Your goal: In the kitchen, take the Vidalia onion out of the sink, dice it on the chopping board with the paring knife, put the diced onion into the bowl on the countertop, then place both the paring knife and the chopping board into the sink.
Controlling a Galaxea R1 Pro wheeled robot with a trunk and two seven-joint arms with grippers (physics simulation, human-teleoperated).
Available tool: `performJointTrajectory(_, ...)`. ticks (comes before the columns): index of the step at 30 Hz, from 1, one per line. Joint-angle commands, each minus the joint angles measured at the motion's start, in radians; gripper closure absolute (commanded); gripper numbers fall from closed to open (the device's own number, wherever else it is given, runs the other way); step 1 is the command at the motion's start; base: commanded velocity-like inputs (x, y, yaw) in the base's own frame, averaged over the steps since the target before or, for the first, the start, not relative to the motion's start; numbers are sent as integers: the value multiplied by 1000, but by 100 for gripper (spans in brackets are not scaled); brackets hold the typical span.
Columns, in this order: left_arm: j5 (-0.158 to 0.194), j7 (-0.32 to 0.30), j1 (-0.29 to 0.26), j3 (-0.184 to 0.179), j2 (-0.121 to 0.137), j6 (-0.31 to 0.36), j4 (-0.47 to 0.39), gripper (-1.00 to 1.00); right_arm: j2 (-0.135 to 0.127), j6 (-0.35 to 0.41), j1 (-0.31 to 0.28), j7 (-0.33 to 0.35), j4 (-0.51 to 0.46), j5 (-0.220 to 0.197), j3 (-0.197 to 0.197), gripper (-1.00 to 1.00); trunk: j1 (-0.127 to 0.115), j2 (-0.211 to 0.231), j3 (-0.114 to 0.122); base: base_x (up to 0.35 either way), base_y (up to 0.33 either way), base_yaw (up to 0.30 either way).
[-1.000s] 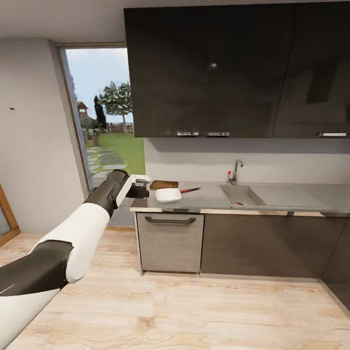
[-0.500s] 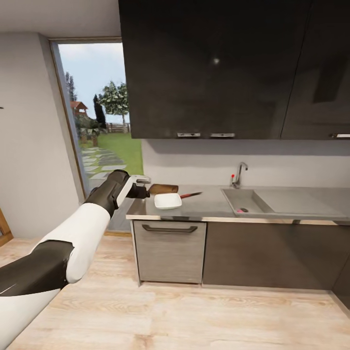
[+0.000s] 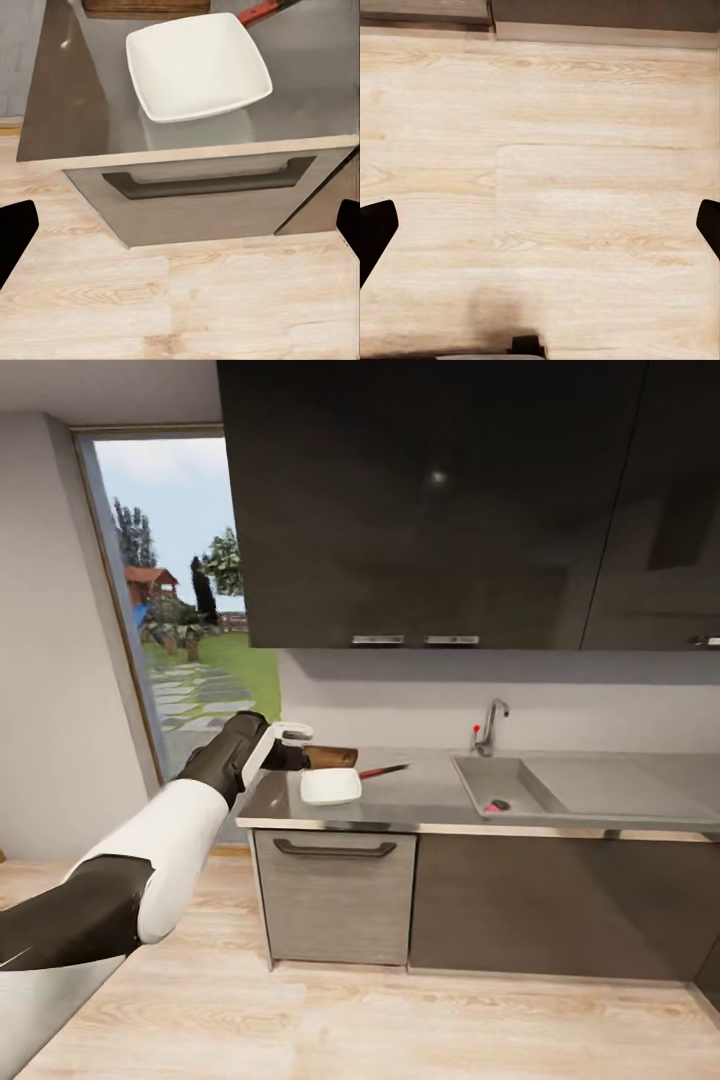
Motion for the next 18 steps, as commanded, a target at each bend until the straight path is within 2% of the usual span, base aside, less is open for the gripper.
performJointTrajectory(1, 1, 0, 3, -3, -1, 4, 2, -100, 0, -3, 0, -2, 1, 0, 0, -100, 1, -1, -1, 276, -64, 0)
performJointTrajectory(7, 4, 2, 8, -2, -1, 4, 28, -100, -1, -3, 0, -2, 1, 0, 0, -100, 1, -1, -5, 197, -22, 0)
performJointTrajectory(18, 4, 4, 9, 2, 5, 4, 34, -100, -1, -3, 0, -2, 1, 0, 1, -100, 1, -1, -14, 21, -2, 0)
